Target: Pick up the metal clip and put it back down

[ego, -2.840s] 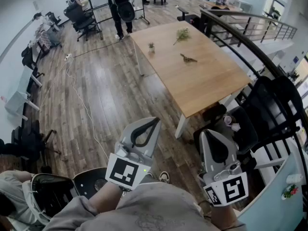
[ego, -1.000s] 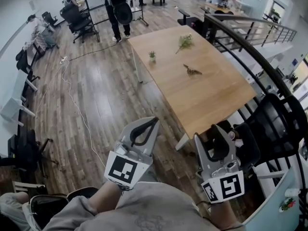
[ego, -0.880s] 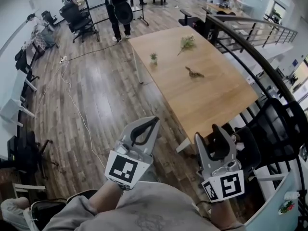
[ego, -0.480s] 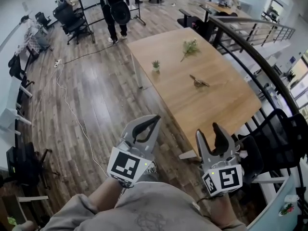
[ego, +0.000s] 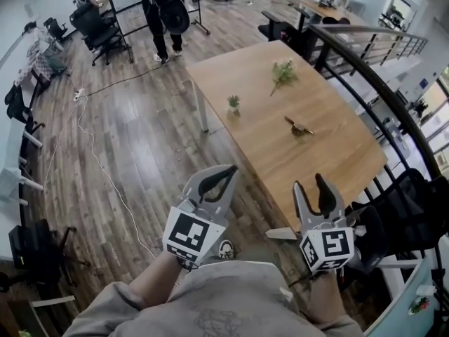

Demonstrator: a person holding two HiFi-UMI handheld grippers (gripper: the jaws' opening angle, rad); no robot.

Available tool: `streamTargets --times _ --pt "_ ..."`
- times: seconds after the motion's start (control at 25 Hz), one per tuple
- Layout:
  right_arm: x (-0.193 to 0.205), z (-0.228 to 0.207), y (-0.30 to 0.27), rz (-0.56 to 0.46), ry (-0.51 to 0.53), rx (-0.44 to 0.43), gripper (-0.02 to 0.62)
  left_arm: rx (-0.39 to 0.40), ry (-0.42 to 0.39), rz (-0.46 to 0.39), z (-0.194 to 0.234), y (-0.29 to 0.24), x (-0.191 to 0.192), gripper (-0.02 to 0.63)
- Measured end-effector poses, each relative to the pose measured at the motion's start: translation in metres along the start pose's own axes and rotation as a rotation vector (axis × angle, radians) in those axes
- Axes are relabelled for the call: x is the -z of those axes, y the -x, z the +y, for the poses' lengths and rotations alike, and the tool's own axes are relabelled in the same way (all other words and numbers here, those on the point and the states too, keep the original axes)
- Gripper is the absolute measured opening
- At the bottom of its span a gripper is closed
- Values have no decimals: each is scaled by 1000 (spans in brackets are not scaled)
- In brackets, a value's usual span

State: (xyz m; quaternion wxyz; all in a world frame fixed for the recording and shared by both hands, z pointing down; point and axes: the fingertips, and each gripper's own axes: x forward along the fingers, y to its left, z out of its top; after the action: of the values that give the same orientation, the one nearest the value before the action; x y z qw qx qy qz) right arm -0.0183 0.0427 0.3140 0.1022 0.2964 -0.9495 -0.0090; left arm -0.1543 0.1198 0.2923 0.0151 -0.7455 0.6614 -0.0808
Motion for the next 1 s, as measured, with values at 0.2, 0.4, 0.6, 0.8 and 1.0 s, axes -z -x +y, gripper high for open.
streamTargets --times 0.2,0.4,0.6,0.8,1.0 --pt "13 -14 -31 56 12 30 201 10 14 12 22 -19 10 2" --pt "34 -38 -66 104 2 58 201 32 14 33 41 -54 22 2" --pt "50 -87 -117 132 -27 92 200 73 12 67 59 -125 33 2" --pt "65 -116 -165 177 -38 109 200 118 -2 105 82 -186 43 2" --pt "89 -154 -218 241 -40 125 200 160 -4 148 104 -254 55 2"
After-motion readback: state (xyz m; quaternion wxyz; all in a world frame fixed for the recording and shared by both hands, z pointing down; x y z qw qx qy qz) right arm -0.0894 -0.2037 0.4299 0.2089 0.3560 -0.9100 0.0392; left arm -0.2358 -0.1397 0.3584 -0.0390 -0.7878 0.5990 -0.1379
